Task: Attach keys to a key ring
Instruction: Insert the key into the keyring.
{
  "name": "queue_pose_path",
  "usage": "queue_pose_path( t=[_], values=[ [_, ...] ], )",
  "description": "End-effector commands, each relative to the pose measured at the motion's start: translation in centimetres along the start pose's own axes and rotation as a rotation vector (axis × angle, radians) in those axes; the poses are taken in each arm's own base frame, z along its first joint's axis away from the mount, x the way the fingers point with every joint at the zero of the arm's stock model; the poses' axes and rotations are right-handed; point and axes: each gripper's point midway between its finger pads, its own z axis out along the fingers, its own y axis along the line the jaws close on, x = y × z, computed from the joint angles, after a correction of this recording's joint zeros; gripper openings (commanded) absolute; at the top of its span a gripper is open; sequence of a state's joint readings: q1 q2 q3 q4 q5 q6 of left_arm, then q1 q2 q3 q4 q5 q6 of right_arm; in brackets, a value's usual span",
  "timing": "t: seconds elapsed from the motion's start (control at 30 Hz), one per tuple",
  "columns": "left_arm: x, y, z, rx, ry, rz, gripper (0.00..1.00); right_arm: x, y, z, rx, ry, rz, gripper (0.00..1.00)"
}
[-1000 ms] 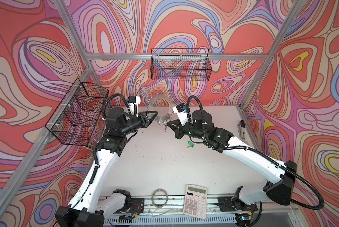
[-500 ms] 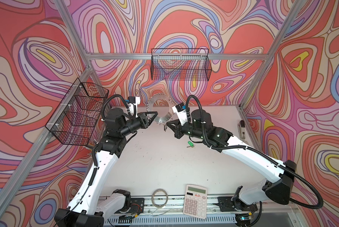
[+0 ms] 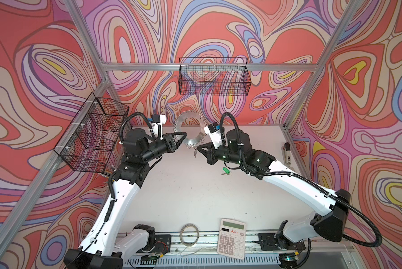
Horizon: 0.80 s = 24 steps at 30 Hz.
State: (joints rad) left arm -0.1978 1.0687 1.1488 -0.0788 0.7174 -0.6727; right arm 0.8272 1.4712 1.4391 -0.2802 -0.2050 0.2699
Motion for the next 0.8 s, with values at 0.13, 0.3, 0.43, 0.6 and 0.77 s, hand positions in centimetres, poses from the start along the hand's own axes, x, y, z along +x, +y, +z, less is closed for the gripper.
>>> queue_pose_path(
  t=[0.13,0.3,0.43,0.6,0.77],
  values=[
    [-0.6,-1.7,-0.5,0.050,-0.024,0.053,0.00,0.3,-0.4,-0.5,-0.011,-0.007,0.026,0.00],
    [-0.7,-1.7,-0.5,0.050,-0.026,0.053,0.00,0.4,-0.4,-0.5,-0.018,-0.007,0.030,0.00],
    [-0.8,-1.8,-0.4,0.055,-0.029,0.047,0.00,0.9,-0.2,-0.4,-0.041,-0.004,0.030,0.00],
    [-1.1,-2.2,-0.2,0.080,-0.031,0.025,0.00,1.4,0.2,-0.2,-0.078,-0.010,0.024,0.00],
    [-1.6,-2.6,-0.3,0.088,-0.037,0.014,0.00,0.3,0.5,-1.5,-0.075,-0.055,-0.031,0.15]
  ],
)
